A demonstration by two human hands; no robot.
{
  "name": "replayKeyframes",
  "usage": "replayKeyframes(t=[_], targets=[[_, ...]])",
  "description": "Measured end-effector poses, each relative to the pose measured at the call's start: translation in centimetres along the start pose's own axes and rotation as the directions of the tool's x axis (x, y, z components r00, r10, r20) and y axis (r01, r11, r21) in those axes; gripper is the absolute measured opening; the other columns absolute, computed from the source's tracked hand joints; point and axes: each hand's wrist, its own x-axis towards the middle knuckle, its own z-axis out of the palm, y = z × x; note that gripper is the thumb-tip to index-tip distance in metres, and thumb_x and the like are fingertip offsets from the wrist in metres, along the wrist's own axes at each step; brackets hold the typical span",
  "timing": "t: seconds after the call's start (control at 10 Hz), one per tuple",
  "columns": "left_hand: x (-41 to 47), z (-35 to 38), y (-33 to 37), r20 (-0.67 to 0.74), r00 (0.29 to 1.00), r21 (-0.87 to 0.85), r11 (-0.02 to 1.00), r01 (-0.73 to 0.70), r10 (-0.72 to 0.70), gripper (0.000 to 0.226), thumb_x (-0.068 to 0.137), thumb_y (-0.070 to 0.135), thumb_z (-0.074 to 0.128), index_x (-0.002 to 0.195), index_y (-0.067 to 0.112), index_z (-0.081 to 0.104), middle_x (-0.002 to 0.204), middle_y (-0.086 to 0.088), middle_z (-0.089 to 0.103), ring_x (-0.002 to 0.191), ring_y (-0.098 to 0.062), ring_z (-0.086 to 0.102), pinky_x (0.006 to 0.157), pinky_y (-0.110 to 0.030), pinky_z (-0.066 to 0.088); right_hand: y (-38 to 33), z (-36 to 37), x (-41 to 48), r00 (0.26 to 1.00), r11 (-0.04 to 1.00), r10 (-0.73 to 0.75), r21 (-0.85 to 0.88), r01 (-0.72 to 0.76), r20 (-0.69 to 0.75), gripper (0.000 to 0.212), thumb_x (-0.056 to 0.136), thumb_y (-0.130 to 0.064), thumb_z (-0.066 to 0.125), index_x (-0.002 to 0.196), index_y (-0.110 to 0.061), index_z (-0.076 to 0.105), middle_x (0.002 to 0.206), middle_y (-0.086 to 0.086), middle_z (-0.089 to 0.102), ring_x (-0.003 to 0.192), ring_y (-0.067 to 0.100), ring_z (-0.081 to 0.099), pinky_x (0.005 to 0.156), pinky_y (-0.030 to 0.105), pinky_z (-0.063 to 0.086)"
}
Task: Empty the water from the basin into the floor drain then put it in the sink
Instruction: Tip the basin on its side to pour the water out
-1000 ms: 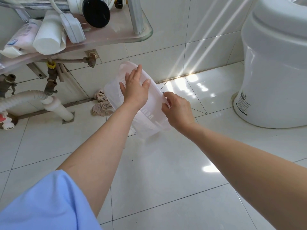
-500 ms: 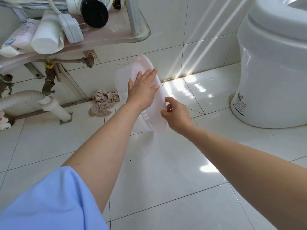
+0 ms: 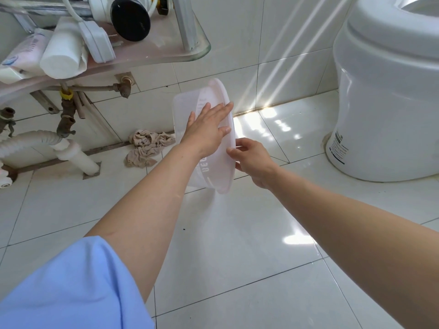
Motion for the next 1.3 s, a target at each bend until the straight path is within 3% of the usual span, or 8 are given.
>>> replayKeyframes(t=[0.1,0.3,0.4,0.6,0.7,0.9,1.3], targets=[[-0.1,0.0,0.1,0.014,1.000,0.000,1.000,-0.011,0.011,0.056,0.100,0.028,0.040,0.149,0.037,0.015,0.160,0.008,0.015,0.149,-0.016,0.000,0.118,-0.045,-0.006,-0.1,-0.1,-0.1,1.000,1.000,0.013,0.022,-0.014,0.016,0.011,0.092,-0.011,0.055,0.098,-0.005,0.063,0.098,0.012,0.065,0.090,0.024,0.062,0.094,0.043,0.051],[-0.1,-0.1,0.2,0.013,1.000,0.011,1.000,-0.013,0.013,0.056,0.100,0.028,0.040,0.149,0.037,0.015,0.160,0.007,0.016,0.149,-0.017,0.000,0.118,-0.045,-0.005,-0.4,-0.2,0.1,0.994,1.000,-0.005,0.029,0.008,-0.110,0.011,0.086,-0.011,0.063,0.094,-0.004,0.062,0.093,0.012,0.064,0.084,0.023,0.061,0.093,0.047,0.050],[-0.2,-0.1,0.1,0.006,1.000,0.010,1.000,-0.009,0.009,0.056,0.100,0.028,0.040,0.149,0.037,0.016,0.160,0.007,0.016,0.149,-0.016,0.000,0.118,-0.045,-0.005,-0.3,0.1,0.1,0.987,1.000,0.004,0.013,-0.002,-0.160,0.017,0.085,-0.016,0.065,0.098,-0.007,0.059,0.098,0.015,0.063,0.092,0.030,0.064,0.092,0.048,0.050],[-0.4,-0.1,0.1,0.017,1.000,0.010,1.000,-0.018,0.018,0.055,0.100,0.028,0.041,0.149,0.037,0.016,0.160,0.007,0.017,0.149,-0.016,0.001,0.118,-0.044,-0.004,-0.1,0.5,0.0,0.980,0.999,0.030,0.050,-0.021,-0.199,0.046,0.085,-0.018,0.066,0.125,-0.011,0.045,0.093,0.004,0.059,0.098,0.028,0.063,0.094,0.046,0.049],[-0.4,-0.2,0.2,0.022,1.000,0.012,1.000,-0.021,0.021,0.056,0.100,0.027,0.041,0.149,0.037,0.017,0.160,0.007,0.017,0.149,-0.015,0.000,0.118,-0.044,-0.004,0.1,0.5,0.0,0.978,0.998,0.045,0.052,-0.035,-0.203,0.053,0.085,-0.018,0.066,0.130,-0.011,0.040,0.100,0.007,0.060,0.100,0.027,0.062,0.095,0.046,0.049],[-0.3,-0.1,0.3,0.023,0.999,0.025,0.999,-0.032,0.032,0.056,0.099,0.027,0.042,0.148,0.037,0.018,0.159,0.008,0.019,0.149,-0.015,0.002,0.119,-0.044,-0.003,0.3,0.6,-0.1,0.981,0.997,0.053,0.064,-0.042,-0.188,0.012,0.085,-0.015,0.065,0.092,-0.006,0.061,0.095,0.015,0.064,0.100,0.035,0.063,0.092,0.048,0.051],[-0.2,0.2,0.6,0.018,0.999,0.065,0.997,-0.051,0.050,0.055,0.099,0.029,0.043,0.148,0.038,0.020,0.158,0.009,0.021,0.149,-0.015,0.004,0.119,-0.044,-0.001,0.8,0.4,0.0,0.982,0.995,0.062,0.093,-0.046,-0.181,0.012,0.085,-0.014,0.064,0.075,-0.012,0.059,0.087,0.009,0.062,0.096,0.034,0.065,0.091,0.048,0.051]])
